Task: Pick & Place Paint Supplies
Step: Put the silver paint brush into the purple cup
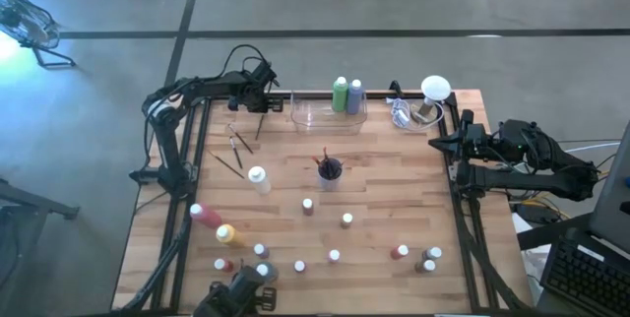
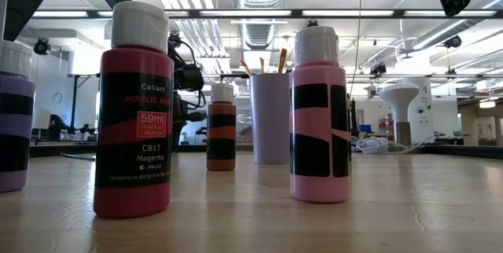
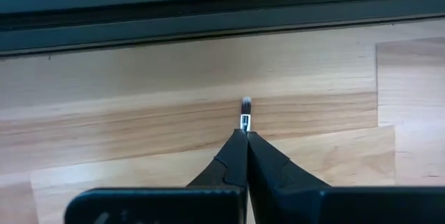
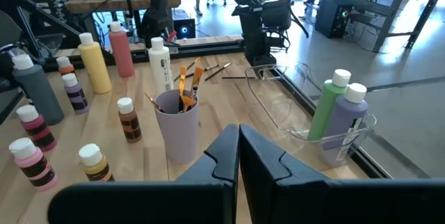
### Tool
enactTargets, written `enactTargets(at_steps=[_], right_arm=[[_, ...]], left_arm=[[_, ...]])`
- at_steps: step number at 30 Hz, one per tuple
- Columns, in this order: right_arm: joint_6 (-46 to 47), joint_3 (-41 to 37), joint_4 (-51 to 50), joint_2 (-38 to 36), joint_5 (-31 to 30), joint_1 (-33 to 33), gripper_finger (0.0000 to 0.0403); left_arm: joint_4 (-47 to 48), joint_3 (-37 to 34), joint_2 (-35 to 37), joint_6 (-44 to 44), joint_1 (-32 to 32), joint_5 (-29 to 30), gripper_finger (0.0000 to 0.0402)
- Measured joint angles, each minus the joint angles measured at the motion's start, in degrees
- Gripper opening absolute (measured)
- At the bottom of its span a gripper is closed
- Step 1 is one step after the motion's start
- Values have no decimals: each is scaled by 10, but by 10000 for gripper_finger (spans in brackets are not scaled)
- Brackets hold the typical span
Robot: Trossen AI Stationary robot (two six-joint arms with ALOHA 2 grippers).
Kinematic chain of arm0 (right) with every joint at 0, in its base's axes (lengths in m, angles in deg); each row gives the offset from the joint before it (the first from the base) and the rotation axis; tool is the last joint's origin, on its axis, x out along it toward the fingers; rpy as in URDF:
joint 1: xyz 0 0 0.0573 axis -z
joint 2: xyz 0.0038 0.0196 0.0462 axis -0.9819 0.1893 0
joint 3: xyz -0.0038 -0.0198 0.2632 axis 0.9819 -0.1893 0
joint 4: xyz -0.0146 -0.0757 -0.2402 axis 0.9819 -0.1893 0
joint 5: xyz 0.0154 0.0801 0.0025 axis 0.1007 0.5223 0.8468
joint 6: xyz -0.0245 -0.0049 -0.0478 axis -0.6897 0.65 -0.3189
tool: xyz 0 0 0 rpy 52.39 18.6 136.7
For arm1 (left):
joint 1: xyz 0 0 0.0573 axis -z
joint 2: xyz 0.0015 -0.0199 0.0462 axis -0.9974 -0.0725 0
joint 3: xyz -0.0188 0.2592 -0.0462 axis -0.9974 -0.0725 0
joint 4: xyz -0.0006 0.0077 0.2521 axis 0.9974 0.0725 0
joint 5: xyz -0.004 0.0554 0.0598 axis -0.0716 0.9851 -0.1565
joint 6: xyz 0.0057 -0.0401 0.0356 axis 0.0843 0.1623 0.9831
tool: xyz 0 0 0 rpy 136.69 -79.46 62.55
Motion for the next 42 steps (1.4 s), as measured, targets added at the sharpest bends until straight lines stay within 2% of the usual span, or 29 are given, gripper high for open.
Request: enactTargets(at_steps=[8, 26, 30, 42], right_arm=[[0, 0, 0, 0, 0, 0, 8], [0, 0, 0, 0, 0, 0, 8], [0, 0, 0, 0, 0, 0, 8], [0, 0, 0, 0, 0, 0, 8]], left_arm=[[7, 0, 25, 14, 0, -8, 1], [8, -4, 27, 35, 0, -10, 2], [8, -6, 27, 43, 0, -3, 31], [-20, -6, 13, 47, -1, 24, 160]])
